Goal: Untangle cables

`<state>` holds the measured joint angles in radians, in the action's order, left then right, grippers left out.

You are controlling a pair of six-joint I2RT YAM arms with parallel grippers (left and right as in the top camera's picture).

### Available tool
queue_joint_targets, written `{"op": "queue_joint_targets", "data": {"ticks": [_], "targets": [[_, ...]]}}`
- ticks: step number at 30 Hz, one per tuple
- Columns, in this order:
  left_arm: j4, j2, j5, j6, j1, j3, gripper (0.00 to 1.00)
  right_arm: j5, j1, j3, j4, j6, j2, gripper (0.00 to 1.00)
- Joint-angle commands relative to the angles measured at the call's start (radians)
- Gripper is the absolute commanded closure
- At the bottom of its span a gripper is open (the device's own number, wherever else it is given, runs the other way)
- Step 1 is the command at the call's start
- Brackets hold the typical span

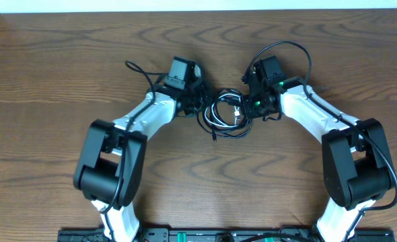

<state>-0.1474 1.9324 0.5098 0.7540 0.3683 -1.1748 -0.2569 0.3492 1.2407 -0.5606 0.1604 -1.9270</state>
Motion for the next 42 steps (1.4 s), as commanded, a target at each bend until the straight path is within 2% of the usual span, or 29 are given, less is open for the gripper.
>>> {"op": "queue_joint_targets", "data": {"ticks": [1, 9, 14, 18, 20, 23, 24, 29, 32, 35, 38, 42], "targets": [[0.007, 0.043, 0.014, 0.018, 0.029, -0.008, 0.75, 0.004, 0.005, 0.014, 0.0, 0.003, -0.011, 0.81], [-0.051, 0.105, -0.006, 0.018, 0.039, -0.007, 0.75, -0.005, 0.005, 0.014, 0.008, 0.003, -0.011, 0.99], [-0.095, 0.109, -0.033, 0.018, 0.039, -0.007, 0.75, -0.018, 0.011, 0.013, -0.003, 0.003, -0.011, 0.99], [-0.11, 0.109, -0.032, 0.014, 0.039, -0.007, 0.75, -0.019, 0.012, 0.013, 0.023, 0.003, -0.044, 0.8], [-0.122, 0.109, -0.032, 0.014, 0.039, -0.007, 0.75, -0.024, 0.011, 0.013, 0.026, 0.003, -0.061, 0.81], [-0.145, 0.109, -0.032, 0.013, 0.039, -0.007, 0.75, -0.028, 0.01, 0.015, 0.032, 0.003, -0.064, 0.94], [-0.151, 0.109, -0.033, 0.006, 0.039, -0.007, 0.75, -0.045, 0.008, 0.021, 0.034, 0.004, -0.064, 0.99], [-0.159, 0.109, -0.034, 0.006, 0.039, -0.007, 0.75, -0.274, -0.056, 0.082, 0.033, 0.004, -0.011, 0.99], [-0.174, 0.109, -0.056, 0.006, 0.039, -0.007, 0.75, -0.468, -0.172, 0.108, 0.037, 0.004, 0.079, 0.99], [-0.18, 0.109, -0.059, 0.006, 0.039, -0.007, 0.75, -0.529, -0.277, 0.108, 0.014, 0.026, 0.127, 0.99], [-0.18, 0.109, -0.058, 0.006, 0.039, -0.007, 0.75, -0.482, -0.362, 0.105, -0.06, 0.031, 0.124, 0.99], [-0.174, 0.109, -0.058, 0.006, 0.039, -0.007, 0.75, -0.226, -0.367, 0.092, -0.192, 0.065, 0.097, 0.99]]}}
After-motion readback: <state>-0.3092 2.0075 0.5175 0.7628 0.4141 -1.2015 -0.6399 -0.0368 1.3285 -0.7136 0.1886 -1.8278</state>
